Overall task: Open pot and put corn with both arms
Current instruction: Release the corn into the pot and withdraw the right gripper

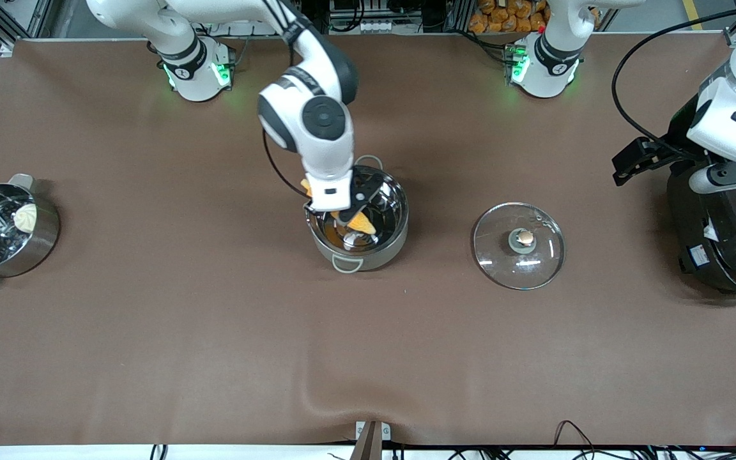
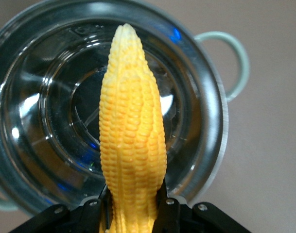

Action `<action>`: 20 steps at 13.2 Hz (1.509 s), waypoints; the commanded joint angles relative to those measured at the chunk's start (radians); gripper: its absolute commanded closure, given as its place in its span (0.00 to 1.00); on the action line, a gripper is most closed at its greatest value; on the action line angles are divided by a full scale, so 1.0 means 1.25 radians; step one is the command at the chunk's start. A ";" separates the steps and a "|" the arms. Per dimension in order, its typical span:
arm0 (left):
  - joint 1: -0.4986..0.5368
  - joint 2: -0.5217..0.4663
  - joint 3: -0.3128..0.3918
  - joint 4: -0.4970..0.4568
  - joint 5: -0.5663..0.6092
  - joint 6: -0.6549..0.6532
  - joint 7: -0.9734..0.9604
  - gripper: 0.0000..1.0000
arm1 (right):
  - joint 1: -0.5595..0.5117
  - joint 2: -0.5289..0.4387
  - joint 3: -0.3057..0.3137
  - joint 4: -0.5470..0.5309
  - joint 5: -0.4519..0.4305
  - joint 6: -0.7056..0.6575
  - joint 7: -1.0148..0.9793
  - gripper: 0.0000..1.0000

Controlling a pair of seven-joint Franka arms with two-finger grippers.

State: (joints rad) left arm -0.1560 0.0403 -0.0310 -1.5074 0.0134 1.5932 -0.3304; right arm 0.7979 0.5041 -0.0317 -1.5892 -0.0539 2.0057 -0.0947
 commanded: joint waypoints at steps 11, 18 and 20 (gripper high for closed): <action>0.014 -0.003 -0.003 0.012 -0.007 -0.017 0.091 0.00 | 0.046 0.064 -0.009 0.071 -0.055 0.019 0.113 0.00; 0.014 -0.002 -0.006 0.012 0.000 -0.028 0.156 0.00 | -0.134 -0.064 -0.010 0.070 -0.042 -0.103 0.099 0.00; 0.014 -0.003 -0.008 0.012 0.000 -0.030 0.159 0.00 | -0.222 -0.090 -0.010 0.065 -0.042 -0.127 0.003 0.00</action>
State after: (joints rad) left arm -0.1503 0.0403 -0.0305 -1.5060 0.0134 1.5800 -0.1573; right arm 0.6197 0.4382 -0.0656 -1.4787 -0.1024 1.8689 -0.0097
